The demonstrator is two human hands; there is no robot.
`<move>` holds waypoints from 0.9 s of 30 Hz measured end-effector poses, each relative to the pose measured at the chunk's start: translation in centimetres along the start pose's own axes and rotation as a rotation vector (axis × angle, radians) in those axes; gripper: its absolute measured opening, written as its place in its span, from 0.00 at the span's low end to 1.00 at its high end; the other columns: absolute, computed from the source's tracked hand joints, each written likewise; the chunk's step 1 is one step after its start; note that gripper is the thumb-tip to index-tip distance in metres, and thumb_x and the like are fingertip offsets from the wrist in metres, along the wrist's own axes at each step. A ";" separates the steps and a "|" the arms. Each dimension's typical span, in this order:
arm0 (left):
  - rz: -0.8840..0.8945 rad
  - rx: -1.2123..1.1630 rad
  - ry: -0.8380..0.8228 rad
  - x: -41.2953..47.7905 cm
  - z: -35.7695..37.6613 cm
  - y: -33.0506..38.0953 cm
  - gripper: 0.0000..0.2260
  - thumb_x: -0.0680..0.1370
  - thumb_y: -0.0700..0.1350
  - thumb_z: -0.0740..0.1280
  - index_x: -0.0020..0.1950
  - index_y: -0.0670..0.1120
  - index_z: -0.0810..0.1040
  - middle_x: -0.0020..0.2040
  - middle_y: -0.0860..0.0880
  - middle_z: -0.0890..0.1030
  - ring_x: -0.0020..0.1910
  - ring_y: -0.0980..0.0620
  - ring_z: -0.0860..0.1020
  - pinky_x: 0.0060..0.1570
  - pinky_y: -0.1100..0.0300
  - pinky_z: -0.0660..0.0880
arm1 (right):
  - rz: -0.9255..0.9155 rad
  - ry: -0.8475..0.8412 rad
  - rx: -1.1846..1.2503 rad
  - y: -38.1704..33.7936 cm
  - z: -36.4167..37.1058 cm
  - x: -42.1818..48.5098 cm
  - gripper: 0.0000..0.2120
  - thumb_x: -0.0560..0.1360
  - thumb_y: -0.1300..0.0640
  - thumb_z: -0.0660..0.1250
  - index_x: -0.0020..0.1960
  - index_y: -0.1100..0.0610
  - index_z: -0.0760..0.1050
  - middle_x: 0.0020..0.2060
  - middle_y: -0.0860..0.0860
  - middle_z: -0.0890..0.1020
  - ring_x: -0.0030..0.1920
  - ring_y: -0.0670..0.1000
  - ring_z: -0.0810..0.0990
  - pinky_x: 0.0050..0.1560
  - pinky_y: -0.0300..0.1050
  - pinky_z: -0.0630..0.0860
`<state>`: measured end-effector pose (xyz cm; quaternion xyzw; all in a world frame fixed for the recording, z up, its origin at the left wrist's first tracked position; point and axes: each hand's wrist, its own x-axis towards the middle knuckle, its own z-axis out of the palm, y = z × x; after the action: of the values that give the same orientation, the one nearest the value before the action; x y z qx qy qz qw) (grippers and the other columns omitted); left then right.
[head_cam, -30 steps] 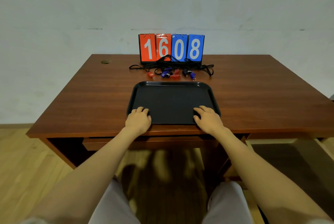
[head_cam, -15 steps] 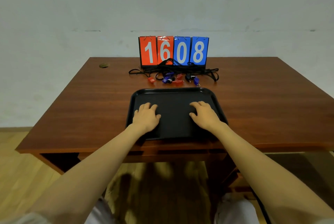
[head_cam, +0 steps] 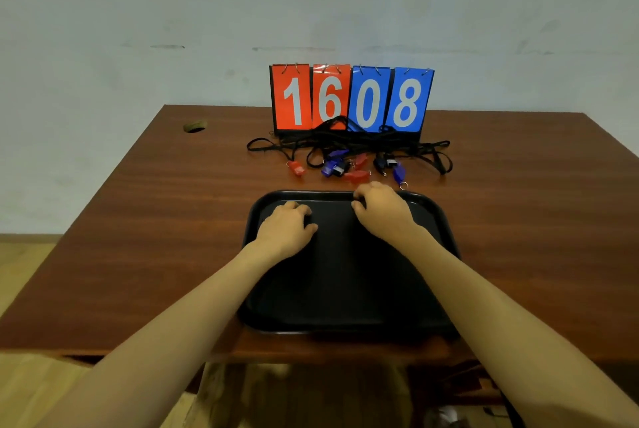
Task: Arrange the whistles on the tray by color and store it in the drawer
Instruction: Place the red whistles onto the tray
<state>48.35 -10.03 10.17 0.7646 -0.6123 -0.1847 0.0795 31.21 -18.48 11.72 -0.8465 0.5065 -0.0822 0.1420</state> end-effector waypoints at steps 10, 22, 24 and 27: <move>-0.015 0.077 0.152 8.3 -2.4 0.2 0.23 0.79 0.41 0.58 0.75 0.49 0.60 0.76 0.42 0.56 0.74 0.41 0.56 0.69 0.47 0.63 | 0.149 -0.057 0.070 1.4 1.3 6.9 0.19 0.79 0.54 0.59 0.70 0.56 0.68 0.66 0.55 0.73 0.65 0.57 0.71 0.62 0.53 0.73; 0.013 -0.114 0.401 8.2 -2.7 -1.8 0.09 0.77 0.36 0.62 0.56 0.42 0.76 0.60 0.45 0.73 0.55 0.46 0.76 0.52 0.56 0.73 | 0.288 -0.074 0.200 2.2 1.6 7.8 0.15 0.78 0.50 0.63 0.61 0.57 0.77 0.54 0.56 0.81 0.55 0.56 0.79 0.56 0.50 0.76; 0.067 -0.237 0.489 6.7 -2.8 -1.4 0.07 0.77 0.36 0.63 0.53 0.43 0.77 0.57 0.47 0.74 0.53 0.49 0.77 0.52 0.59 0.72 | 0.285 -0.066 0.207 1.9 1.5 7.4 0.15 0.78 0.51 0.63 0.59 0.58 0.78 0.55 0.57 0.81 0.55 0.57 0.79 0.57 0.52 0.76; 0.106 -0.343 0.531 4.1 -2.8 -1.0 0.06 0.77 0.37 0.65 0.52 0.43 0.77 0.56 0.50 0.74 0.49 0.56 0.74 0.50 0.65 0.70 | 0.244 0.079 0.239 1.3 0.9 5.7 0.16 0.79 0.52 0.61 0.62 0.59 0.75 0.60 0.56 0.77 0.60 0.56 0.75 0.60 0.51 0.73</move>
<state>51.03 -14.08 11.61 0.7286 -0.5692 -0.0748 0.3736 33.14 -23.96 10.40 -0.7519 0.5974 -0.1569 0.2306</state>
